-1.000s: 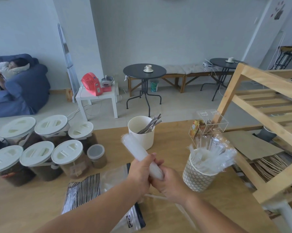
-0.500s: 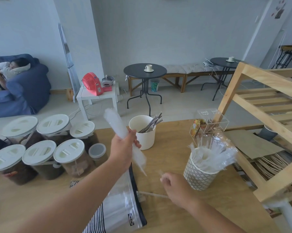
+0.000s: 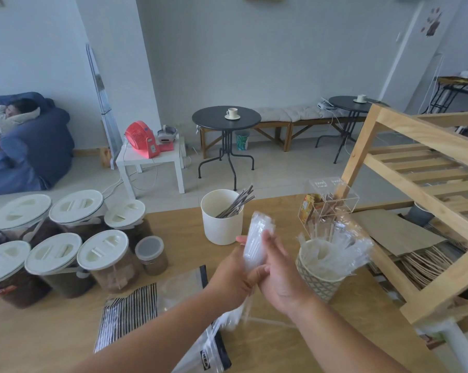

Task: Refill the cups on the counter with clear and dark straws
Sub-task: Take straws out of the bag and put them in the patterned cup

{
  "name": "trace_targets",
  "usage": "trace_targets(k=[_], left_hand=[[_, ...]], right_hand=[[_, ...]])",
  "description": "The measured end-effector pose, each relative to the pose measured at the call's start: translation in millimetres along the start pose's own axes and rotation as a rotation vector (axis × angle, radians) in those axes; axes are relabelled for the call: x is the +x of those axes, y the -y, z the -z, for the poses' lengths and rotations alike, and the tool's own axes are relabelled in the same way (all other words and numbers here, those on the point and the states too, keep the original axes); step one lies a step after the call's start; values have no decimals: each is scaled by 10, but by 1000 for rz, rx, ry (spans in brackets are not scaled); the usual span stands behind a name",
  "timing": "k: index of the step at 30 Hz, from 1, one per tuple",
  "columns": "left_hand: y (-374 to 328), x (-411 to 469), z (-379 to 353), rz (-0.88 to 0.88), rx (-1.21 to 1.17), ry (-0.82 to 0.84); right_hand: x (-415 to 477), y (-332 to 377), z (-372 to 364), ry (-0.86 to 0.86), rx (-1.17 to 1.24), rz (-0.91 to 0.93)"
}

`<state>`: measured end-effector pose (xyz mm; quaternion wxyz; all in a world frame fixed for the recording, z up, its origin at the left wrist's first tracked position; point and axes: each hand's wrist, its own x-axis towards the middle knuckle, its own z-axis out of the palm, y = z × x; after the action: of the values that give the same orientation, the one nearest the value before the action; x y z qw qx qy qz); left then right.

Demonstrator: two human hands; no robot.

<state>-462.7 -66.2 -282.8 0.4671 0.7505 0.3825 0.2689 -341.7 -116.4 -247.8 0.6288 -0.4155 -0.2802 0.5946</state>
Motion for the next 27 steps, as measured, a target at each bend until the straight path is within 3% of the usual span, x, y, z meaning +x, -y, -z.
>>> trace_targets(k=[5,8,15,20,27], left_hand=[[-48,53,-50,13,81,100],[-131,23,-36,58,109,49],[-476,32,152,-142,-313,-64],[-753,309,131,-82,-277,-148],[-574,472,50,190,-90,-104]], right_hand=[[32,36,31,-90,-140,-16],[4,146,39,-70,-177,13],[-228,924,7,-85,-200,295],[-318,1652,132,-173,-263,510],[-237,2176,584,-273,-249,576]])
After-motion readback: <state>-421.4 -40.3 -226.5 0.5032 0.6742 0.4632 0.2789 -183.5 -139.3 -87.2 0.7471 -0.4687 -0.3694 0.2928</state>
